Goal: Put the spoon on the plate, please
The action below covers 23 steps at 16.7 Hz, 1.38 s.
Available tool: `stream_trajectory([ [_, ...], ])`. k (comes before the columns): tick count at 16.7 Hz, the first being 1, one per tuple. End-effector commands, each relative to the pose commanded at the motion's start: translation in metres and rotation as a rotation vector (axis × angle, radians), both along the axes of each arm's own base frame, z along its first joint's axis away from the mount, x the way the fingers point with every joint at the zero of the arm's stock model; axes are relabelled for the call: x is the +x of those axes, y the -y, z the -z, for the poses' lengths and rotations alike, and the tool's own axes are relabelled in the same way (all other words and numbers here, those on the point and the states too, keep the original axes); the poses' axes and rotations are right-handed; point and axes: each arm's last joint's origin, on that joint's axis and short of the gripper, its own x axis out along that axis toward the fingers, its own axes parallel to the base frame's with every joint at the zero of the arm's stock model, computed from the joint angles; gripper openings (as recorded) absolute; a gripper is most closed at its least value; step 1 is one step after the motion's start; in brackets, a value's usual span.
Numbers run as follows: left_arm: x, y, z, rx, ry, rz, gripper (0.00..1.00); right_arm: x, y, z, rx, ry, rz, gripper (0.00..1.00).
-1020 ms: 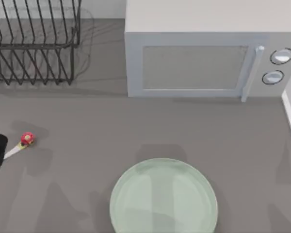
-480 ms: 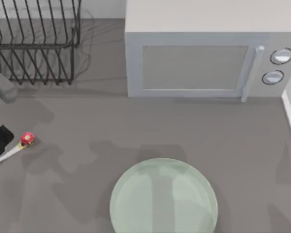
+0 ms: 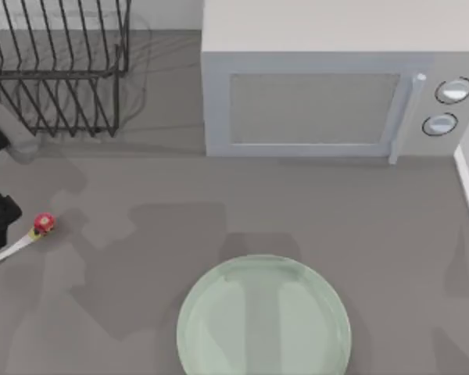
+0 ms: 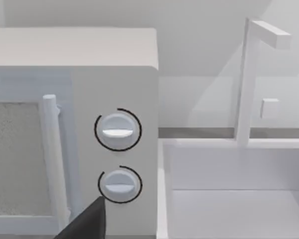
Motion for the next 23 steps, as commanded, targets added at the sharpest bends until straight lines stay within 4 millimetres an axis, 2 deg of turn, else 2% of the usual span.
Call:
stream_trajectory([
  [5,0.000,0.001,0.005,0.000,0.000,0.002,1.00,0.000,0.000,0.000,0.000,0.000,0.000,1.00],
  [7,0.002,0.001,0.020,0.000,-0.004,0.000,1.00,0.000,0.000,0.000,0.000,0.000,0.000,1.00],
  [12,0.004,0.001,0.078,0.000,0.008,0.000,1.00,0.000,0.000,0.000,0.000,0.000,0.000,1.00],
  [14,0.001,0.001,0.095,0.000,0.003,0.000,1.00,0.000,0.000,0.000,0.000,0.000,0.000,1.00],
  [19,0.000,0.001,0.100,0.000,0.000,0.000,1.00,0.000,0.000,0.000,0.000,0.000,0.000,1.00],
  [23,0.000,0.001,0.100,0.000,0.000,0.000,0.70,0.000,0.000,0.000,0.000,0.000,0.000,1.00],
])
